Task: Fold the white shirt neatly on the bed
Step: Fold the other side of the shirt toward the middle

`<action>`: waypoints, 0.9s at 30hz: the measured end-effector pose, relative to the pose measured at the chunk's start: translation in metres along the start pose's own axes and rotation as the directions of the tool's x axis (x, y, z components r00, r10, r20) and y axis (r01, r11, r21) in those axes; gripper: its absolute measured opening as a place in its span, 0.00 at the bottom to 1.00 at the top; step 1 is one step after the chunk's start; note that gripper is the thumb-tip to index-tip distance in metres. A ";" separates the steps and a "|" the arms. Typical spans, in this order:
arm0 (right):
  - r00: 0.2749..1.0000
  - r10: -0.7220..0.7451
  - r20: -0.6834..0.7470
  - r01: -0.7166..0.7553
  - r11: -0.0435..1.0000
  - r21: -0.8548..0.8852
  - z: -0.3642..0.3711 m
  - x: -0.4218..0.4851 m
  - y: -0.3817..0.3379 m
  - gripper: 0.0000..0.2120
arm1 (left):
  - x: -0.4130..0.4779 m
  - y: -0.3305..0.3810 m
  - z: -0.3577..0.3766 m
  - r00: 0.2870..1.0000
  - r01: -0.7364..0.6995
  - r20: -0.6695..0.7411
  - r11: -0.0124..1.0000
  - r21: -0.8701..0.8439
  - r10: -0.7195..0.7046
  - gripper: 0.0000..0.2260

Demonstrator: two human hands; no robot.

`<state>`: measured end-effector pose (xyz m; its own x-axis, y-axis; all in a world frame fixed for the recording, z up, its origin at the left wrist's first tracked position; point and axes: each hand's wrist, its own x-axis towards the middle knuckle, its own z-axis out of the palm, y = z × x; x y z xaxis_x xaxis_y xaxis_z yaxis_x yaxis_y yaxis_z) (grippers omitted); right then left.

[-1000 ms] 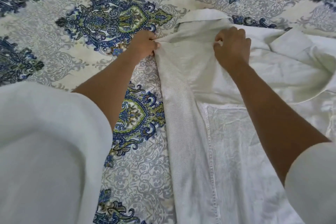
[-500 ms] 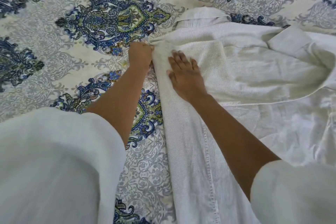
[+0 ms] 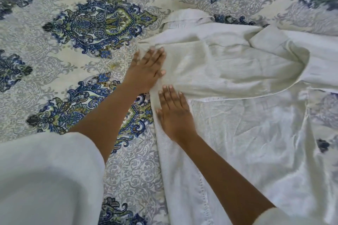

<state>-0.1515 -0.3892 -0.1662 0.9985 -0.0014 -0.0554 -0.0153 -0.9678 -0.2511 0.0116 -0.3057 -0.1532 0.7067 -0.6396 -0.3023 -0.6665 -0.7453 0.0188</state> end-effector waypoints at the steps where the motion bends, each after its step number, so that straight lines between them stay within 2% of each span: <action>1: 1.000 -0.009 -0.007 0.010 0.998 0.063 -0.007 -0.004 0.002 0.25 | 0.000 0.006 -0.004 0.998 0.054 -0.038 0.998 -0.031 -0.055 0.25; 3: 0.990 0.055 -0.127 -0.030 0.980 0.197 -0.029 -0.012 0.011 0.23 | -0.006 0.026 -0.012 0.981 0.049 -0.180 0.992 -0.120 -0.070 0.24; 4: 0.957 0.159 -0.243 -0.089 0.957 0.275 -0.040 -0.015 0.020 0.20 | -0.012 0.036 -0.013 0.970 -0.021 -0.243 0.992 -0.127 -0.011 0.24; 5: 0.892 0.306 -0.333 -0.174 0.912 0.370 -0.052 -0.018 0.034 0.17 | -0.019 0.046 -0.010 0.961 -0.107 -0.266 0.989 -0.102 0.077 0.25; 6: 0.822 0.446 -0.353 -0.260 0.847 0.464 -0.061 -0.019 0.052 0.15 | -0.025 0.052 -0.005 0.961 -0.160 -0.236 0.985 -0.064 0.141 0.26; 7: 0.761 0.555 -0.337 -0.337 0.781 0.525 -0.069 -0.020 0.069 0.14 | -0.030 0.053 0.003 0.976 -0.142 -0.174 0.989 -0.043 0.132 0.26; 8: 0.709 0.631 -0.315 -0.407 0.731 0.548 -0.075 -0.022 0.088 0.14 | -0.031 0.052 0.009 0.993 -0.062 -0.101 0.997 -0.043 0.058 0.26; 10: 0.623 0.718 -0.310 -0.506 0.673 0.540 -0.087 -0.027 0.123 0.14 | -0.030 0.052 0.008 0.989 0.133 -0.056 0.986 -0.100 -0.139 0.26; 11: 0.591 0.739 -0.324 -0.536 0.660 0.527 -0.094 -0.028 0.137 0.13 | -0.029 0.056 0.002 0.978 0.177 -0.085 0.976 -0.128 -0.189 0.27; 13: 0.554 0.753 -0.356 -0.571 0.654 0.495 -0.107 -0.029 0.160 0.13 | -0.029 0.073 -0.012 0.964 0.111 -0.227 0.984 -0.141 -0.141 0.26; 15: 0.557 0.741 -0.376 -0.603 0.671 0.431 -0.119 -0.025 0.182 0.13 | -0.029 0.094 -0.017 0.950 -0.055 -0.311 0.992 -0.114 0.017 0.26; 17: 0.588 0.732 -0.344 -0.646 0.681 0.346 -0.128 -0.017 0.203 0.16 | -0.031 0.111 -0.012 0.962 -0.151 -0.245 0.980 -0.127 0.117 0.28; 20: 0.614 0.762 -0.207 -0.717 0.648 0.258 -0.134 -0.002 0.233 0.21 | -0.028 0.122 0.008 0.991 -0.125 -0.078 0.960 -0.252 0.108 0.33; 22: 0.555 0.824 -0.113 -0.782 0.563 0.269 -0.135 0.005 0.248 0.23 | -0.025 0.122 0.020 0.993 -0.108 -0.078 0.956 -0.271 0.090 0.33; 23: 0.502 0.862 -0.070 -0.816 0.500 0.291 -0.136 0.008 0.255 0.24 | -0.023 0.122 0.024 0.992 -0.113 -0.092 0.955 -0.276 0.091 0.32; 25: 0.396 0.918 -0.013 -0.841 0.368 0.397 -0.138 0.012 0.268 0.23 | -0.021 0.119 0.029 0.989 -0.124 -0.109 0.952 -0.281 0.096 0.32; 27: 0.316 0.948 0.041 -0.789 0.239 0.566 -0.141 0.012 0.278 0.17 | -0.019 0.118 0.031 0.987 -0.132 -0.128 0.949 -0.286 0.099 0.31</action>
<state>-0.1360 -0.6940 -0.1005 0.2991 -0.9075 -0.2951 -0.8215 -0.0876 -0.5634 -0.0876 -0.3754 -0.1746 0.6616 -0.7292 -0.1750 -0.6583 -0.6765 0.3303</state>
